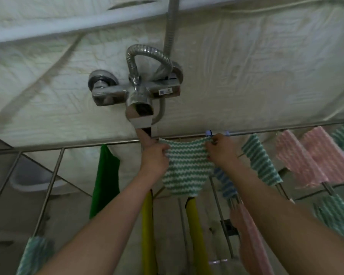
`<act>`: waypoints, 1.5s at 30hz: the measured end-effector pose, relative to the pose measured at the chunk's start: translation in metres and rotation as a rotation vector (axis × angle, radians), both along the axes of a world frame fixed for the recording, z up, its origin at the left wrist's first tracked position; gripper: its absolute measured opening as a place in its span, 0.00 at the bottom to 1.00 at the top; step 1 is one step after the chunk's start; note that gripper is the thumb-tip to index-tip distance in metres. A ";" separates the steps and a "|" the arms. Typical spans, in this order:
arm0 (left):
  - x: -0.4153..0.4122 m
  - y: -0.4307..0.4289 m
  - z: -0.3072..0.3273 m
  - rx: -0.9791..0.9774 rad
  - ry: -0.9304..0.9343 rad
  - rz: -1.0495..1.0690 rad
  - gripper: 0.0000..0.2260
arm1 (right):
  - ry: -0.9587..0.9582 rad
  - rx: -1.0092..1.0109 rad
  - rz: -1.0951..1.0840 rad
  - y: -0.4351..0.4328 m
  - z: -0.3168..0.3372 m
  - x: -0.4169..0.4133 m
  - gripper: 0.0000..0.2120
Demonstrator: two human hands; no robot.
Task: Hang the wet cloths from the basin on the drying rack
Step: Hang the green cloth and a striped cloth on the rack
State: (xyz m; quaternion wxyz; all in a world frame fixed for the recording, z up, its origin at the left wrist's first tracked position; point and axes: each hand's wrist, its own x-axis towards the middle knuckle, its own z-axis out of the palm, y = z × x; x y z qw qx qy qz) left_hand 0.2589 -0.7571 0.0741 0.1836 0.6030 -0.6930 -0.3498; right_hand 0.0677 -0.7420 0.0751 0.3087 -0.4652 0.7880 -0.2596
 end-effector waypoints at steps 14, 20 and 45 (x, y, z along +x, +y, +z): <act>-0.011 0.008 -0.030 0.021 -0.049 0.017 0.22 | -0.218 0.044 0.116 0.002 -0.031 0.024 0.12; -0.024 0.054 -0.030 0.135 0.359 0.059 0.26 | -0.294 0.006 -0.001 0.003 -0.032 0.044 0.07; -0.031 0.072 -0.028 0.107 0.192 -0.010 0.19 | 0.131 0.031 0.618 0.008 -0.019 0.050 0.26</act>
